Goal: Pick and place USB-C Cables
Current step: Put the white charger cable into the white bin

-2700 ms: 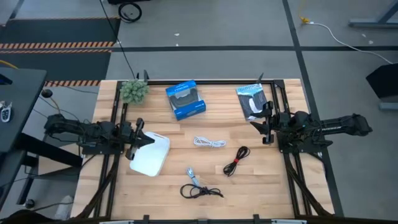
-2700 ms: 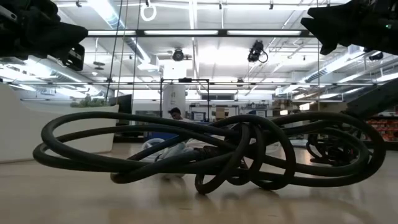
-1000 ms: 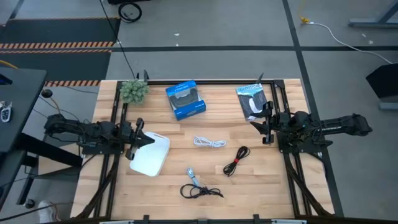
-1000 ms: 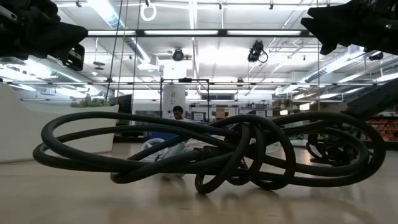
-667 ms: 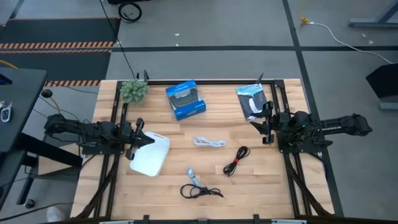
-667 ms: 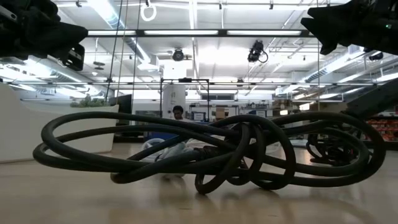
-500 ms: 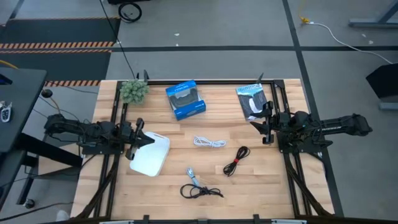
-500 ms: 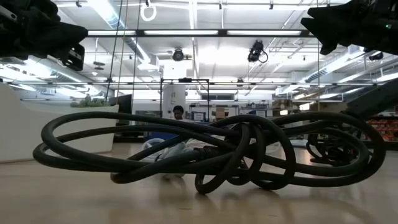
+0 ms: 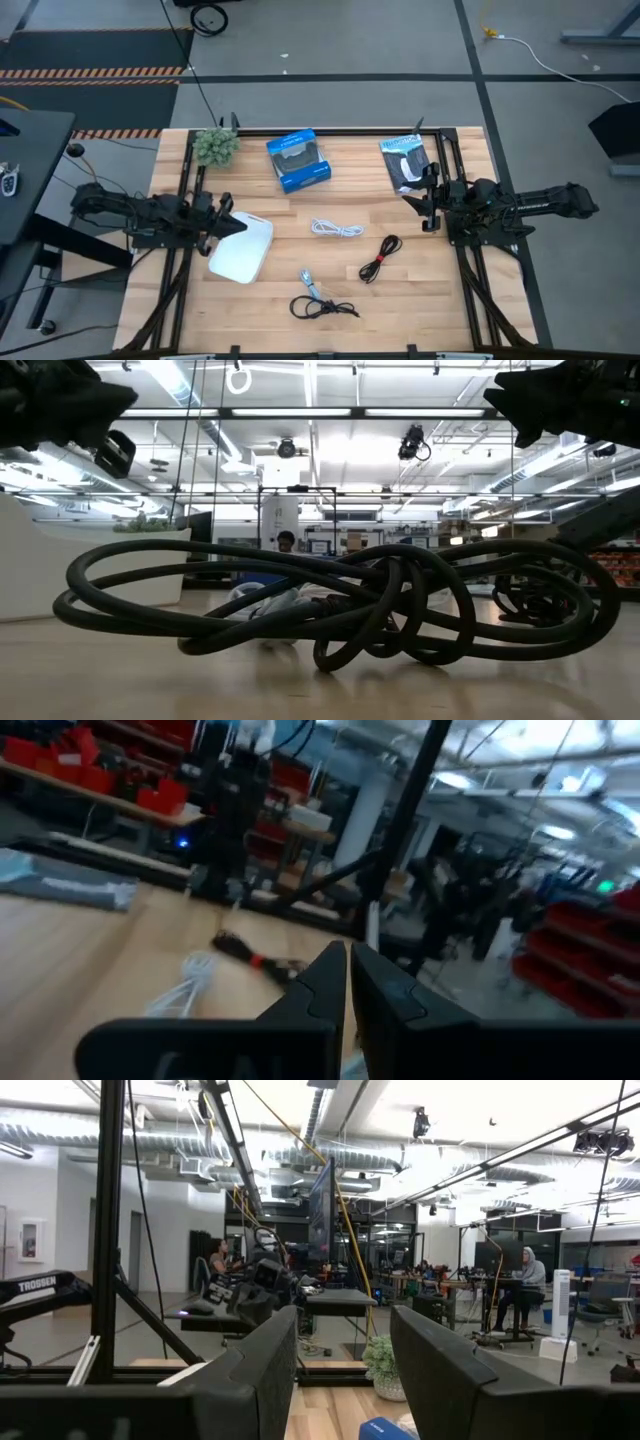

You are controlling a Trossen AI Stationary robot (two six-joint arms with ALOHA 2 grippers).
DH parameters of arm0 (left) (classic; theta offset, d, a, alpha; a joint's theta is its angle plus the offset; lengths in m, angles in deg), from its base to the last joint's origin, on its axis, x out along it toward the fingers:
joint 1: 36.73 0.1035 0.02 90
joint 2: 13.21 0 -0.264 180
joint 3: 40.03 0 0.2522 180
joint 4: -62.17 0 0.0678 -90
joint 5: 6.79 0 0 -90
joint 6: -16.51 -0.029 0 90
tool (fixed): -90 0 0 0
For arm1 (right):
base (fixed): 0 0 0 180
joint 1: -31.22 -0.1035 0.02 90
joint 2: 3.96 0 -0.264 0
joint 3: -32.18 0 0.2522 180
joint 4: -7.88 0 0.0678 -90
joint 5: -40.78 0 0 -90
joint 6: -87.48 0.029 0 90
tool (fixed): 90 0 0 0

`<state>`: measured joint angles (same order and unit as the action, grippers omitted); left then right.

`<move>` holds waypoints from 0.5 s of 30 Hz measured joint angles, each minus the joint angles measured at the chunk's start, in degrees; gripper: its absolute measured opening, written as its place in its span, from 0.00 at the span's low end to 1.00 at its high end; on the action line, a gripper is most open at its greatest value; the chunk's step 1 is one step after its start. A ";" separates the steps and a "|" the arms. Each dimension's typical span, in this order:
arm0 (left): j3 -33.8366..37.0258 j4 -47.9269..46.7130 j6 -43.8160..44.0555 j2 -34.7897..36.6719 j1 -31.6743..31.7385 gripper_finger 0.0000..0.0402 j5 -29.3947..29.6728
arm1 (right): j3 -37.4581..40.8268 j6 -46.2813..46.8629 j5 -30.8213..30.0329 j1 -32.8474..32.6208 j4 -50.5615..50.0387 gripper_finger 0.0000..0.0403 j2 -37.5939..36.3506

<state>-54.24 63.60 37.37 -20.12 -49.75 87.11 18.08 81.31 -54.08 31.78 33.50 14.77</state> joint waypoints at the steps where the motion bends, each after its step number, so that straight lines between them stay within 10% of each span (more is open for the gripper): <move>1: 0.00 1.89 0.93 -0.48 0.00 0.07 0.19 | -0.01 0.01 0.00 0.01 0.00 0.42 0.01; 15: 0.00 30.20 3.36 -23.55 0.02 0.07 5.49 | -0.01 0.00 0.00 0.01 0.00 0.42 0.00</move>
<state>-54.24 93.80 40.73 -43.67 -49.73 92.60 18.07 81.30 -54.08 31.79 33.50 14.77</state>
